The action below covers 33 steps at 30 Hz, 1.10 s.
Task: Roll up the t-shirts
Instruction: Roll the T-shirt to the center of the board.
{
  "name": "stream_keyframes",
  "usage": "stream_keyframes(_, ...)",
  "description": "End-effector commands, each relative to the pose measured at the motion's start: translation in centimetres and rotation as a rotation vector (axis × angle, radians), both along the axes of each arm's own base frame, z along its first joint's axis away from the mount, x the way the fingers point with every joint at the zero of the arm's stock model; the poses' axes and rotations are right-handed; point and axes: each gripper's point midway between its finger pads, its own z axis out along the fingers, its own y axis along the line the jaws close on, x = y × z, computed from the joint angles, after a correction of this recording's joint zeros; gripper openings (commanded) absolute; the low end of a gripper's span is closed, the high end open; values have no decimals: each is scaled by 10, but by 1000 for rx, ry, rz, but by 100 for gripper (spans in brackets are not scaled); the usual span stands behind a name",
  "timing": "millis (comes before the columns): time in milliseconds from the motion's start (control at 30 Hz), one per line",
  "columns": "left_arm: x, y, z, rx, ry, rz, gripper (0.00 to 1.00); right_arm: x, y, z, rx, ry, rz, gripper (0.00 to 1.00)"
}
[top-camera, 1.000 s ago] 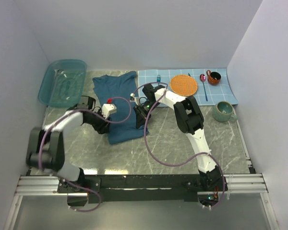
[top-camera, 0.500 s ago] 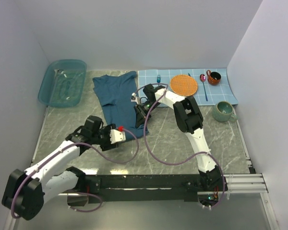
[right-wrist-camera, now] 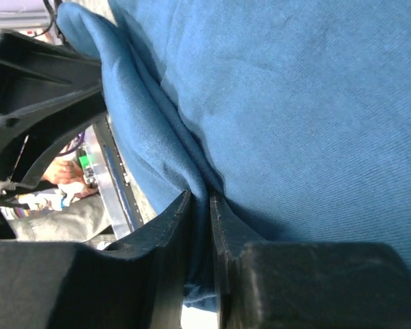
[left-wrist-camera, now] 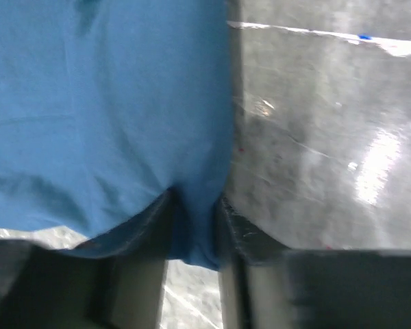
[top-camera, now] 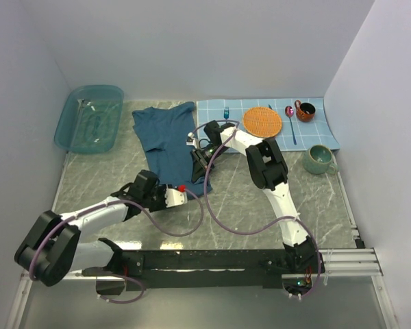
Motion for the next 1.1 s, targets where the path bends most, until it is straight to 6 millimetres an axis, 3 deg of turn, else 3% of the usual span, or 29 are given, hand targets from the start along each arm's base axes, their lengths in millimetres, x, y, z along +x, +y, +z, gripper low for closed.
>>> stream_keyframes(0,0,13,-17,78,38,47,26,14,-6,-34,-53,-127,26,38)
stream_keyframes(33,-4,8,-16,60,65,26,23,19,-8,-16,-21,-133,14,44)
stream_keyframes(100,-9,3,-7,10,84,-33,16,15,-14,4,17,-135,-13,100)
stream_keyframes(133,-12,1,-3,-6,94,-49,14,19,-16,48,69,-226,-37,100)
stream_keyframes(167,-15,-4,1,-33,95,-80,12,21,-30,42,69,-287,-78,100)
stream_keyframes(200,-17,-6,3,-42,102,-95,9,26,-37,91,117,-431,-117,100)
stream_keyframes(233,-16,-9,8,-56,105,-107,8,29,-46,102,122,-519,-148,100)
stream_keyframes(267,-18,-11,10,-83,132,-108,7,37,-67,85,42,-646,-208,100)
stream_keyframes(300,-18,-14,13,-111,158,-107,4,39,-79,126,58,-852,-220,100)
stream_keyframes(333,-10,-19,24,-143,158,-108,4,38,-87,133,43,-965,-227,100)
stream_keyframes(367,-13,-15,20,-144,218,-94,3,27,-96,116,44,-1060,-214,100)
stream_keyframes(400,-16,-21,24,-182,255,-115,2,19,-97,141,78,-1233,-187,100)
stream_keyframes(433,-7,-25,36,-208,255,-122,1,10,-96,138,87,-1291,-170,100)
stream_keyframes(467,-6,-22,32,-223,312,-103,1,-5,-96,121,86,-1311,-121,100)
stream_keyframes(500,-11,-25,34,-254,368,-111,1,-25,-82,119,122,-1389,32,100)
stream_keyframes(533,-4,-27,43,-275,375,-123,1,-35,-77,113,125,-1401,100,100)
stream_keyframes(567,-2,-22,38,-287,427,-101,1,-45,-73,105,129,-1419,143,100)
stream_keyframes(633,-4,-24,45,-331,493,-124,1,-56,-60,106,166,-1490,185,100)
stream_keyframes(833,3,-14,45,-348,552,-132,1,-60,-36,94,203,-1598,262,100)
stream_keyframes(1000,8,-4,37,-329,581,-137,2,-47,-20,86,193,-1641,288,100)
stream_keyframes(1067,9,0,33,-320,593,-142,3,-42,-14,91,207,-1671,287,100)
